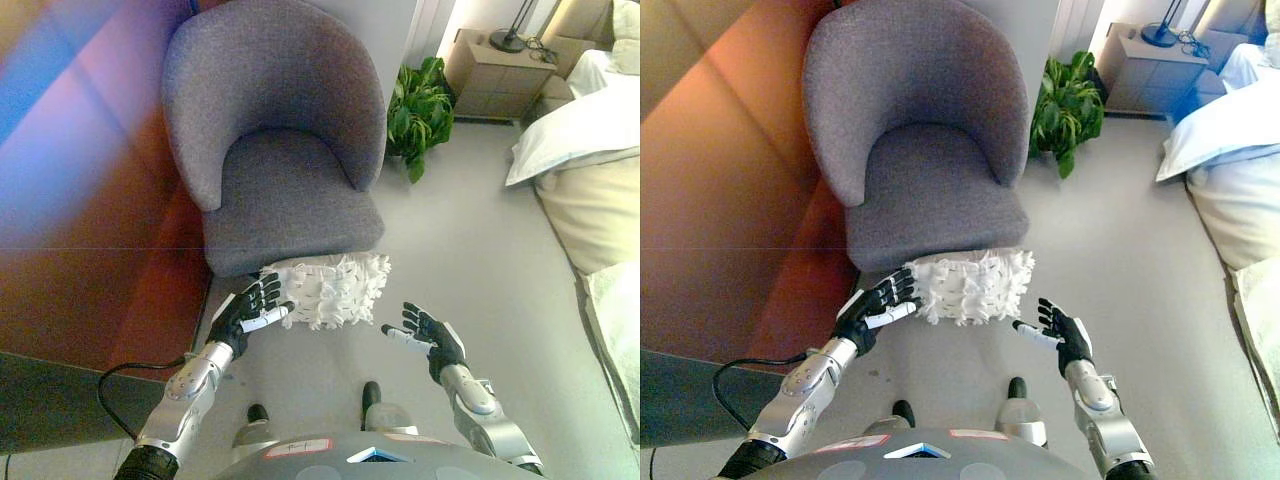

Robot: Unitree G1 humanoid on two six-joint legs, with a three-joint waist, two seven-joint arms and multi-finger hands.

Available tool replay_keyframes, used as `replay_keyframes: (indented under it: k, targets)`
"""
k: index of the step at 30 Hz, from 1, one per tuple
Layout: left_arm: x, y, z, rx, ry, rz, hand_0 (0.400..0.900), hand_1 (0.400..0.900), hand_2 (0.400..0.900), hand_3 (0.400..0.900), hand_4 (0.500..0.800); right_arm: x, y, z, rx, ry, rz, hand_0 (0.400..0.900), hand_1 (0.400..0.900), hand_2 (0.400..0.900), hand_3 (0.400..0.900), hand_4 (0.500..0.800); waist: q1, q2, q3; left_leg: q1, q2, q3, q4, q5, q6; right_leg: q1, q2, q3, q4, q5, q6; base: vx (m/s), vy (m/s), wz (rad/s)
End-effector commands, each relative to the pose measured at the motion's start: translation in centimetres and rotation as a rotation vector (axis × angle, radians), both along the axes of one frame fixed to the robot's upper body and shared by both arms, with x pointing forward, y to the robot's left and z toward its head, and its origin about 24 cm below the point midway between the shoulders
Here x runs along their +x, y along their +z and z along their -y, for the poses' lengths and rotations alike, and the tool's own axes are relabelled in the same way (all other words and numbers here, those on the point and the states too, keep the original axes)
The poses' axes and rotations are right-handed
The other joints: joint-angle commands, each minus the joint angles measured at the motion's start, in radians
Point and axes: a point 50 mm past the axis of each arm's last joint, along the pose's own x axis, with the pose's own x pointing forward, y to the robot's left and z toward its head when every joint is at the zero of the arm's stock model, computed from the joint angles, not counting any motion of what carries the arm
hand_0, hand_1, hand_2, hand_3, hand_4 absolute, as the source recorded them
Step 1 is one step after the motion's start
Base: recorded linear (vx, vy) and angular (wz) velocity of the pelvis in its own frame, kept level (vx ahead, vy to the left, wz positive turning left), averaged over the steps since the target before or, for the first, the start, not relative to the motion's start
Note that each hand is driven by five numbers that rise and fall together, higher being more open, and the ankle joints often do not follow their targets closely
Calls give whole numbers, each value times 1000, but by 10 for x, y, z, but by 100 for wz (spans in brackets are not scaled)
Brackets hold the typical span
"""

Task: Pick up the pillow and put it on the sofa.

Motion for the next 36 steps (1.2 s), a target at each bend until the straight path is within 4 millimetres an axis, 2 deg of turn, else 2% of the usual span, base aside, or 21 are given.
replay_keyframes:
  k: [1, 9, 17, 27, 34, 36]
  targets:
    - [34, 39, 5, -39, -74, 223, 900, 900, 900, 900, 800, 41, 37, -3, -3, 31, 246, 900, 900, 900, 900, 800, 18, 6, 16, 32, -34, 40, 5, -94, 87, 24, -49, -58, 1, 30, 69, 25, -32, 3]
    - [33, 42, 4, -33, -62, 248, 900, 900, 900, 900, 800, 43, 42, 1, -18, 49, 248, 900, 900, 900, 900, 800, 20, 18, 5, 76, -19, 47, 5, -88, 77, 73, -31, -79, 7, -14, 52, 42, -34, 2]
    - [33, 46, 2, -19, -32, 274, 900, 900, 900, 900, 800, 43, 43, 5, -31, 52, 251, 900, 900, 900, 900, 800, 30, 20, -10, 85, -6, 29, 10, -81, 63, 97, -10, -87, 9, -39, 27, 28, -46, 4]
    - [28, 42, 0, -7, -25, 257, 900, 900, 900, 900, 800, 41, 43, 7, -34, 33, 248, 900, 900, 900, 900, 800, 33, 19, -20, 91, 8, 8, 5, -79, 46, 114, 13, -90, -1, -54, 12, 23, -64, 4]
    - [24, 40, 1, -17, -29, 244, 900, 900, 900, 900, 800, 40, 43, 10, -39, 44, 246, 900, 900, 900, 900, 800, 31, 15, -15, 83, 47, -2, 7, -57, 26, 104, 59, -66, -1, -72, -20, 27, -158, -1]
    - [27, 44, 2, -20, -24, 263, 900, 900, 900, 900, 800, 45, 46, 11, -42, 46, 260, 900, 900, 900, 900, 800, 34, 8, 4, 51, 73, -15, 83, -43, 12, 92, 70, -52, 7, -73, -40, -25, -203, -5]
